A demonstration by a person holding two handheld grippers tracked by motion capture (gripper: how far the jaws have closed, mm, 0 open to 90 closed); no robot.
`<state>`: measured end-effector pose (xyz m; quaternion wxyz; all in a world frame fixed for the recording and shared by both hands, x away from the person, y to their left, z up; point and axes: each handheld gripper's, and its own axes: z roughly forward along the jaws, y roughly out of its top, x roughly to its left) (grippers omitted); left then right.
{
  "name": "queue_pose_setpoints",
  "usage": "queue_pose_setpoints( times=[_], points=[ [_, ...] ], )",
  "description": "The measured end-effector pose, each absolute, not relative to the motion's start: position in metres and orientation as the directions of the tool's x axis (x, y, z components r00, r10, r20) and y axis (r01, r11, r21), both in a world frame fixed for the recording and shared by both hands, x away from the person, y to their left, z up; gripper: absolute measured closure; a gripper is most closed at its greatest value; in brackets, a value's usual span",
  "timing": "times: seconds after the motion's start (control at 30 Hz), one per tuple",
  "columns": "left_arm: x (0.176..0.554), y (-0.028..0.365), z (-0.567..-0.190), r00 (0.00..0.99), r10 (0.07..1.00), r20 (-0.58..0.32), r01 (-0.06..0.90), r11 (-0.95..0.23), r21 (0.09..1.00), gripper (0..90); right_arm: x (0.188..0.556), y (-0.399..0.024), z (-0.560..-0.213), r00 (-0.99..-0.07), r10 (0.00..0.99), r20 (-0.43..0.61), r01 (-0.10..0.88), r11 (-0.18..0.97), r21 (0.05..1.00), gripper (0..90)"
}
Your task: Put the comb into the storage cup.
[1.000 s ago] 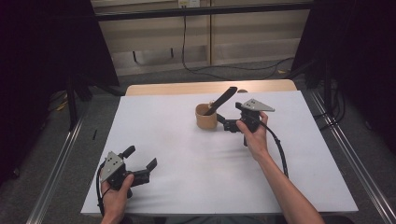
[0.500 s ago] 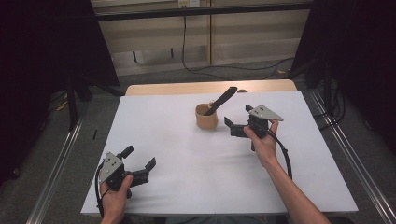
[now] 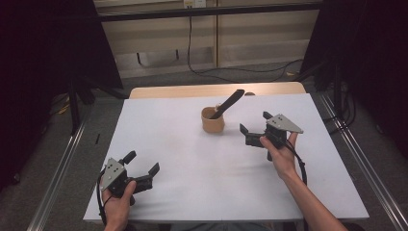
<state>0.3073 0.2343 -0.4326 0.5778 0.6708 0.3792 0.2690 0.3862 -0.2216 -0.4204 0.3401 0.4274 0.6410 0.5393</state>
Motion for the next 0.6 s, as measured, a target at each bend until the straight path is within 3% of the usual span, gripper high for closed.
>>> queue_pose_setpoints(
  times=[0.6],
  points=[
    [0.303,0.235,-0.432,0.565,0.821,-0.08,0.207,-0.047,0.977,2.9,0.354,-0.244,-0.426,-0.372,0.928,0.024,0.164,0.04,0.986,0.5]
  ],
)
